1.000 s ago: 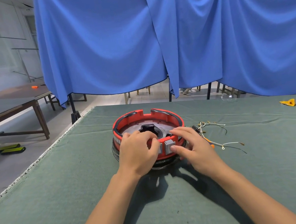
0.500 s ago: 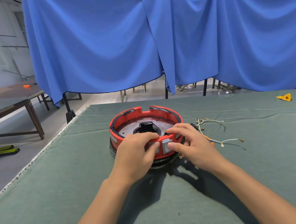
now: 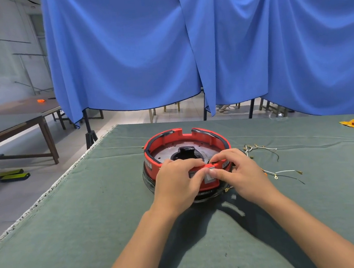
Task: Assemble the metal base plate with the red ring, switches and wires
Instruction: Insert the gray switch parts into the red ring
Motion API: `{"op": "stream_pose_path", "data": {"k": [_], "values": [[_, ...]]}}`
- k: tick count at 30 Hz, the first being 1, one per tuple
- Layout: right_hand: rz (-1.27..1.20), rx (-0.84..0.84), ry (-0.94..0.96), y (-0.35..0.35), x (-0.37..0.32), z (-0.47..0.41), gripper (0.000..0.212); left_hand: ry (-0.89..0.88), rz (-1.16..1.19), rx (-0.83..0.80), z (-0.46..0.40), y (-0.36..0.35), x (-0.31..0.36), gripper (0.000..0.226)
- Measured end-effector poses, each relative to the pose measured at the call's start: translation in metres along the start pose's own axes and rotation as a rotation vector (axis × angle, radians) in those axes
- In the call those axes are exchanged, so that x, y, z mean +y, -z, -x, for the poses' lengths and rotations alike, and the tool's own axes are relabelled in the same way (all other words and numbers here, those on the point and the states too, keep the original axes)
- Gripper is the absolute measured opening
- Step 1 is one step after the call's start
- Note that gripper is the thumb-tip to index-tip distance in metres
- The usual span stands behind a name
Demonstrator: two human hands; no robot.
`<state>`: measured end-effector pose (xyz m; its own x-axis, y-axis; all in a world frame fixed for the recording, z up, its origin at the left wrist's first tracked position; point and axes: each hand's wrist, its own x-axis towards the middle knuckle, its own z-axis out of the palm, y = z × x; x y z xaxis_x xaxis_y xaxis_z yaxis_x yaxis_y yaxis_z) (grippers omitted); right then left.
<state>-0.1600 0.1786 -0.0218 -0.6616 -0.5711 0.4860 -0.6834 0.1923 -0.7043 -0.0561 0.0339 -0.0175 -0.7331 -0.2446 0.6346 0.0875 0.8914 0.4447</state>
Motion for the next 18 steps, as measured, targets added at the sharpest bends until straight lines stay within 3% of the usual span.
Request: {"op": "stream_pose_path", "data": {"k": [3,8,18], "values": [[-0.017,-0.001,0.031,-0.001,0.003,0.007,0.024,-0.023,0.003,-0.038,0.0,0.004,-0.001,0.033],[0.022,-0.107,0.019,0.007,0.005,0.013,0.049,-0.066,-0.031,-0.083,0.002,0.009,-0.001,0.039],[0.05,-0.033,0.029,0.002,0.001,0.009,0.043,-0.054,-0.061,-0.082,0.001,0.005,0.001,0.037]]}}
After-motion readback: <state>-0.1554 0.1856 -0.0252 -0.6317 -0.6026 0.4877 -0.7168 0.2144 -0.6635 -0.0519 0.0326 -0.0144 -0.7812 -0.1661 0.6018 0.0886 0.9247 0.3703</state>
